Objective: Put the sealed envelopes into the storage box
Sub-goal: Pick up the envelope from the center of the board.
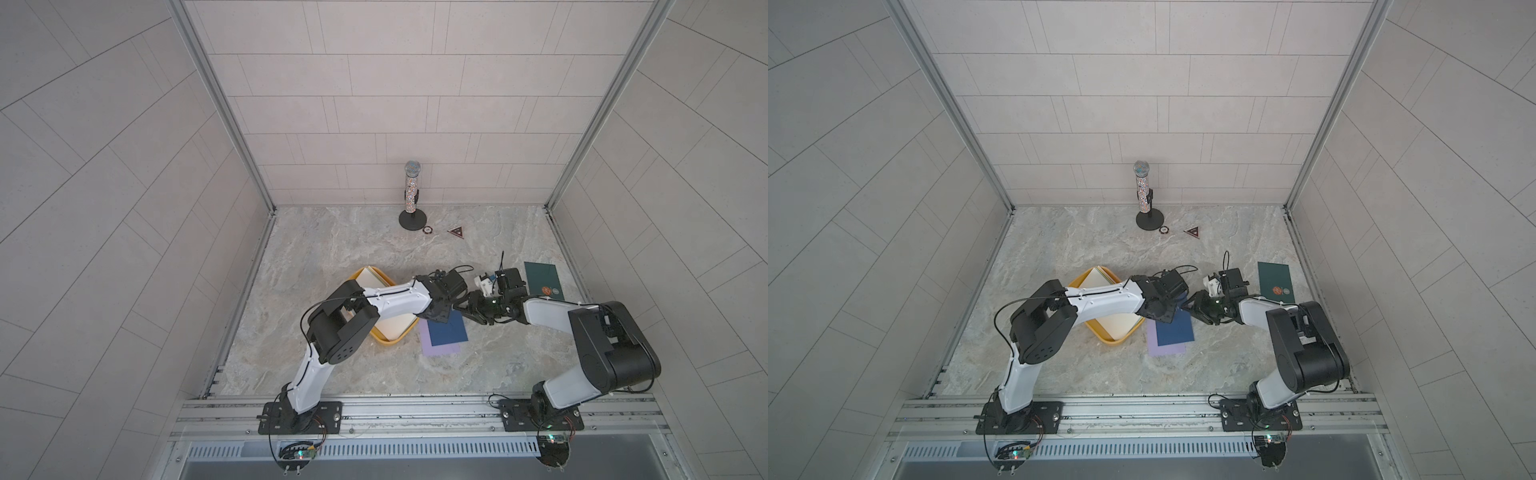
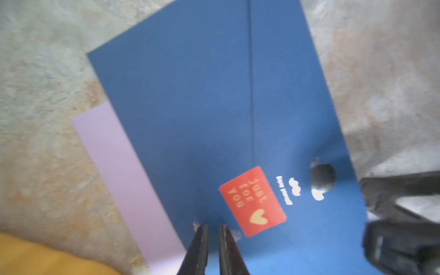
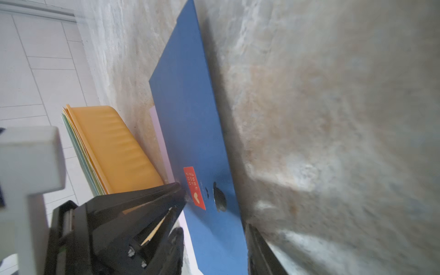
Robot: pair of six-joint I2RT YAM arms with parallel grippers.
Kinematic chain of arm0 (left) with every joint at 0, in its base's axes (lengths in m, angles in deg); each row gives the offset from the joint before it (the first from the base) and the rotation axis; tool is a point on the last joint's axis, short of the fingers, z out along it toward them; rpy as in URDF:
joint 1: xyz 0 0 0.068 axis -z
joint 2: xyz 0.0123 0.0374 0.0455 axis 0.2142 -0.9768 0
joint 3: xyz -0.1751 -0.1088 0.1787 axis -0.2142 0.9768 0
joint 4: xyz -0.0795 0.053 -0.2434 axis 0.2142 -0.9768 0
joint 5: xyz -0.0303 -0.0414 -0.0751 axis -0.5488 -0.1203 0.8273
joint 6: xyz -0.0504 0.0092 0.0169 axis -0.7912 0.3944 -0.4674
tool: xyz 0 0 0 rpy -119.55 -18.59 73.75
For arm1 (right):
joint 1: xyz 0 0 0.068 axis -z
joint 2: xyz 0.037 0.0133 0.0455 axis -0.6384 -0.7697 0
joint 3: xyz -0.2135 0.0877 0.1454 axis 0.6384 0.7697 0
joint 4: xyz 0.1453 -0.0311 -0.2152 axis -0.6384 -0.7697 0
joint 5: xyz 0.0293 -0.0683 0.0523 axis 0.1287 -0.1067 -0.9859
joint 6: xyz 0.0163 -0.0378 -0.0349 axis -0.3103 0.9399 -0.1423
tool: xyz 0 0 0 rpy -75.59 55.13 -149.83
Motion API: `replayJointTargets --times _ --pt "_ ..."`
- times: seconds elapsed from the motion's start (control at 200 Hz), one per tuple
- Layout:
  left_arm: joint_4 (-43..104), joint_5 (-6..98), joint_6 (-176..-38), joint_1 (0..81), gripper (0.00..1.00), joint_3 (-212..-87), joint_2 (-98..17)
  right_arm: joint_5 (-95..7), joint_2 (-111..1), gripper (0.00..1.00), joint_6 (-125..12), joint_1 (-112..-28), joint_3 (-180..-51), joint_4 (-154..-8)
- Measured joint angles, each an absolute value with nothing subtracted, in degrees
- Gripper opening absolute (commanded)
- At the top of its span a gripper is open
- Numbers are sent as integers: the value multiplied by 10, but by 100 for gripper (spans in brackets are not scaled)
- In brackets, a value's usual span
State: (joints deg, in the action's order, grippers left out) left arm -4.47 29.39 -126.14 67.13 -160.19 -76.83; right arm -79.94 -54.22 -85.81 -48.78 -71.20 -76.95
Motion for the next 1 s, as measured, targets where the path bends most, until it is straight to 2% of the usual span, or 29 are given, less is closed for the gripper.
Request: replayJointTargets --times 0.235,0.465,0.73,0.996 --pt "-24 298 -1261 668 19 -1590 -766 -831 -542 45 -918 -487 -694 -701" --pt "-13 301 -1261 661 19 -1581 -760 -846 -547 35 -947 -487 -691 -660" --pt "-9 308 -1261 660 19 -1574 -755 -837 -577 31 -904 -490 -705 -706" --pt "-8 312 -1261 659 19 -1573 -755 -835 -592 11 -872 -511 -717 -732"
